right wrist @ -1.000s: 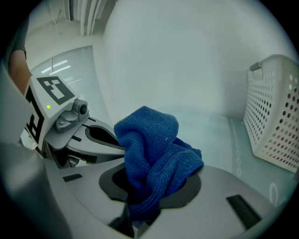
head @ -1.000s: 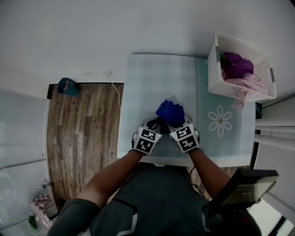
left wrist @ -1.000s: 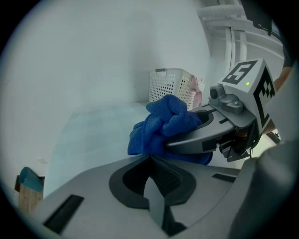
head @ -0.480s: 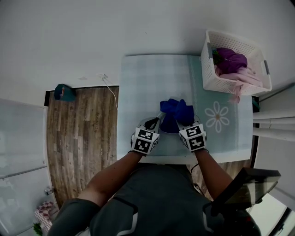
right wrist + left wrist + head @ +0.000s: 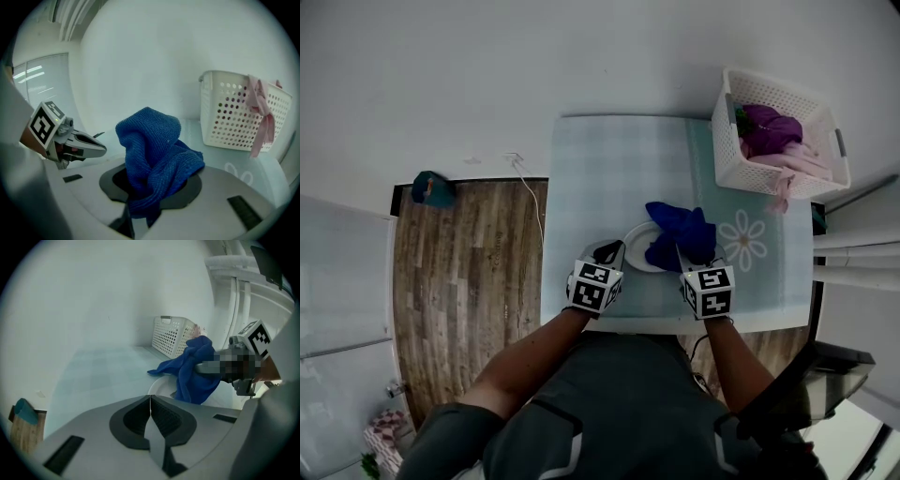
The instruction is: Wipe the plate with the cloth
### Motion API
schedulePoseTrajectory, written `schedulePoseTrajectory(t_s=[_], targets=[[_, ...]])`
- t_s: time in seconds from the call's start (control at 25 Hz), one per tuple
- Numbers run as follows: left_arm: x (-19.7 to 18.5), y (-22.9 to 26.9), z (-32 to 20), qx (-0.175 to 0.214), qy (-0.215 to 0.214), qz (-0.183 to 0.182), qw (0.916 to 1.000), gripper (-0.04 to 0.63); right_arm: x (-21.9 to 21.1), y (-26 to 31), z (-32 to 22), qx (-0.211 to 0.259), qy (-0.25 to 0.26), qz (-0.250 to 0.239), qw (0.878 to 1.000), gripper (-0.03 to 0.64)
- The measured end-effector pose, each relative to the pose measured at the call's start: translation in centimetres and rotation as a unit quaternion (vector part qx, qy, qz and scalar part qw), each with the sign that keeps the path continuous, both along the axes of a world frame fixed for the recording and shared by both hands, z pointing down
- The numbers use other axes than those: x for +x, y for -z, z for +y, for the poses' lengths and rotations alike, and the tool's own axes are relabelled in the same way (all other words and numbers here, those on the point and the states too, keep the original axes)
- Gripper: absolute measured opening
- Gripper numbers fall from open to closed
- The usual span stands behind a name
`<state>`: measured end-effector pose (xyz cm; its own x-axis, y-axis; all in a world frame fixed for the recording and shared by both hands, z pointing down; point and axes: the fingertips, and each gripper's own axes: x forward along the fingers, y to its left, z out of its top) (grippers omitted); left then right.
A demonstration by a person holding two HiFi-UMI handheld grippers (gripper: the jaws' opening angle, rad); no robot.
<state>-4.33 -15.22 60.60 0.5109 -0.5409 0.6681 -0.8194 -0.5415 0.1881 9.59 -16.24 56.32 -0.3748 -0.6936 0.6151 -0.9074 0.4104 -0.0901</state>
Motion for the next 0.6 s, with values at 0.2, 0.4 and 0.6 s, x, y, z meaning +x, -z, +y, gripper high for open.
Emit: schedulePoseTrajectory(t_s=[0.2, 0.4, 0.6], targets=[[-1.9, 0.4, 0.5, -0.001, 0.023, 0.006, 0.9997, 0.011, -7.7, 1.4, 1.5, 0.003, 0.088, -0.029, 0.996, 0.121], [-2.8, 0.6, 0.9, -0.004, 0.036, 0.007, 0.9993, 0.011, -12.0, -2.2, 3.0, -0.039, 0.154, -0.004, 0.987, 0.121], [-2.7, 0.6, 1.3, -0.002, 0.026, 0.003, 0.9997, 0.011, -9.2, -3.6, 2.2, -0.056, 0.118, 0.007, 0.991, 0.121]])
